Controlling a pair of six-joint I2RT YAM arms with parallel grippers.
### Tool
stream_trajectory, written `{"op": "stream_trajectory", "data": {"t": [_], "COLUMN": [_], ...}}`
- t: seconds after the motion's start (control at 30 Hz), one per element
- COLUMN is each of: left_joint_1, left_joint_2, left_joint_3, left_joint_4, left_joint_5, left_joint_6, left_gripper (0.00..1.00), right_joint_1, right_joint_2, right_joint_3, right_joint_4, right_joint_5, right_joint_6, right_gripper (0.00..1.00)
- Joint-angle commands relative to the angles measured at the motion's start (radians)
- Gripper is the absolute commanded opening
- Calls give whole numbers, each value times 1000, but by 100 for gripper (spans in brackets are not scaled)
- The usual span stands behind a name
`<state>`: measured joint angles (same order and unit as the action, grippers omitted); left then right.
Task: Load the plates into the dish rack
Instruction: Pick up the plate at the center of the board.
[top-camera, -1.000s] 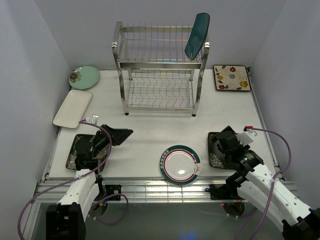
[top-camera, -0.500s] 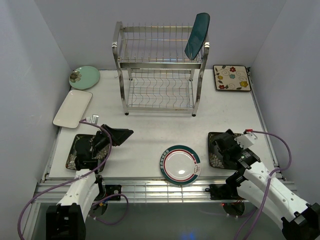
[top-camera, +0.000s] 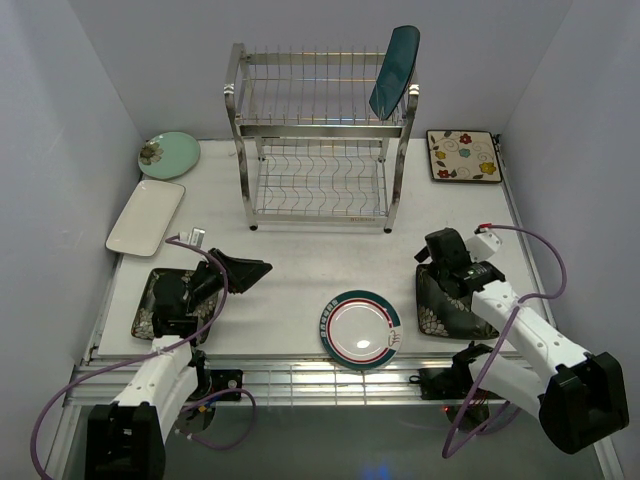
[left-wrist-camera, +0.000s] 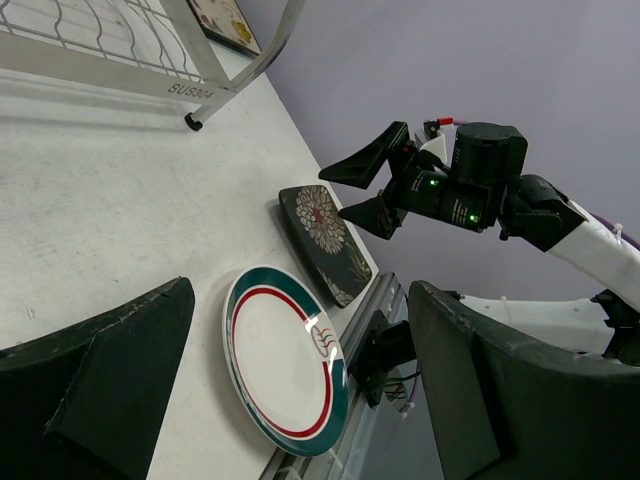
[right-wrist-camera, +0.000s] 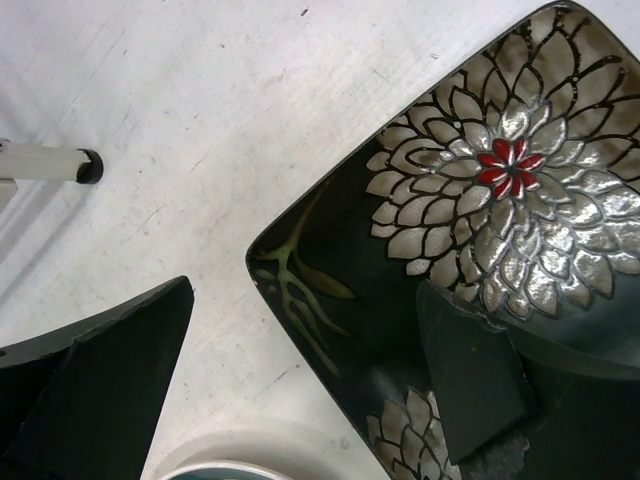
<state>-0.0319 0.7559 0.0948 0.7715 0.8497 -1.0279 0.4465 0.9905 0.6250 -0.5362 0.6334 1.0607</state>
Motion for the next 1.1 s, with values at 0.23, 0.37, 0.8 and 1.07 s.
{"op": "stream_trajectory", "data": {"t": [0.23, 0.37, 0.8, 1.07], "left_joint_1": [-8, -8, -11, -11], "left_joint_2": [17, 23, 34, 33], "left_joint_3": [31, 33, 34, 39], "left_joint_4": [8, 8, 8, 8], "left_joint_5": [-8, -5, -6, 5], "left_joint_6": [26, 26, 34, 25], "left_gripper": [98, 98, 98, 98], "right_joint_1": [-172, -219, -242, -246], "right_joint_2": [157, 188, 267, 325], "right_joint_3": [48, 28, 21, 2], "right_joint_4": [186, 251, 309, 344], "right_joint_5": [-237, -291, -307, -305], "right_joint_6": [-38, -30, 1, -4], "right_gripper": [91, 82, 70, 71]}}
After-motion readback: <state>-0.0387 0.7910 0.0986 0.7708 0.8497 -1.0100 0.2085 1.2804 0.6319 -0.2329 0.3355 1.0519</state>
